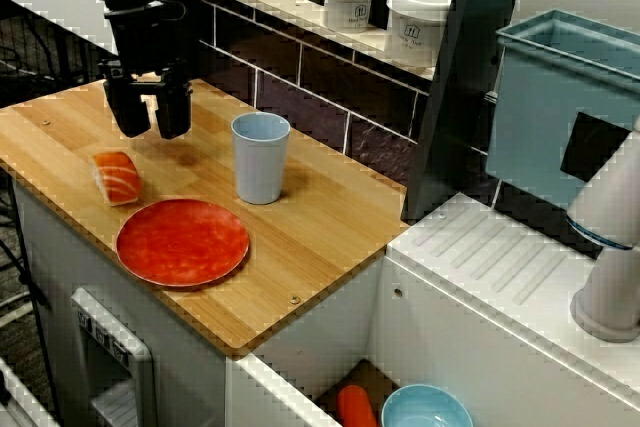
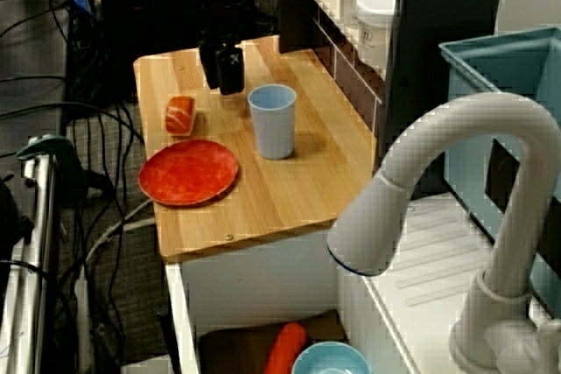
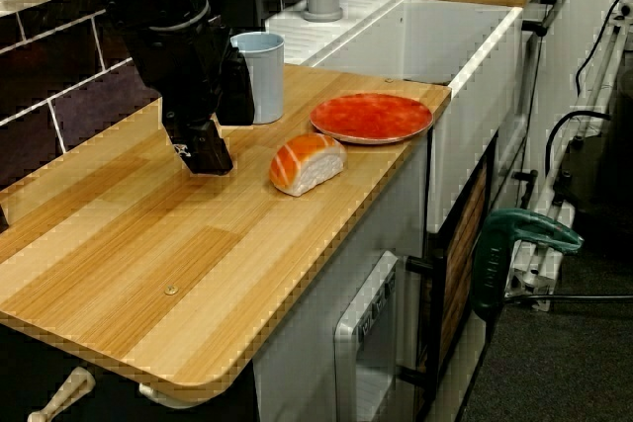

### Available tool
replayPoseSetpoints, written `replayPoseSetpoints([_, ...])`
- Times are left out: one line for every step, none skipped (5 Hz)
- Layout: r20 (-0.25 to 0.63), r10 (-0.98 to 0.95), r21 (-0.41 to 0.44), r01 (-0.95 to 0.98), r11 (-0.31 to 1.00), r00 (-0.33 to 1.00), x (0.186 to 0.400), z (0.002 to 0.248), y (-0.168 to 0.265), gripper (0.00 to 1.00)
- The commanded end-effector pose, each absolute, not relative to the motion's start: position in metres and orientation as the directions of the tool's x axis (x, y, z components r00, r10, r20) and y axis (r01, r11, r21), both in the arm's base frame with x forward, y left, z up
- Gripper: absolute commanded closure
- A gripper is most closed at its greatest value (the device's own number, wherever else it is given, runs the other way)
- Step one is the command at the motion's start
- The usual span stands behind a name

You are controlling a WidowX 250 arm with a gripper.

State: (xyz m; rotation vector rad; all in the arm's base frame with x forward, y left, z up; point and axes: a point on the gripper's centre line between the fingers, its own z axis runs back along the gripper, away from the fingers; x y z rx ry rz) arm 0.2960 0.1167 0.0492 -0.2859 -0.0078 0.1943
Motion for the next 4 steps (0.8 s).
replayPoseSetpoints([0.012,0.260,-0.262,-0.248,0.933,0.966,0.2960,0.0747,0.1118,0.00])
replayPoseSetpoints([0.012,0.290,-0.259,-0.277,0.925,0.957,0.2990,0.0784,0.1089,0.00])
replayPoseSetpoints([0.024,0.308,-0.238,-0.294,0.926,0.951,0.3017,0.0792,0.1091,0.00])
replayPoseSetpoints([0.021,0.348,-0.240,-0.333,0.912,0.937,0.3005,0.0785,0.1110,0.00])
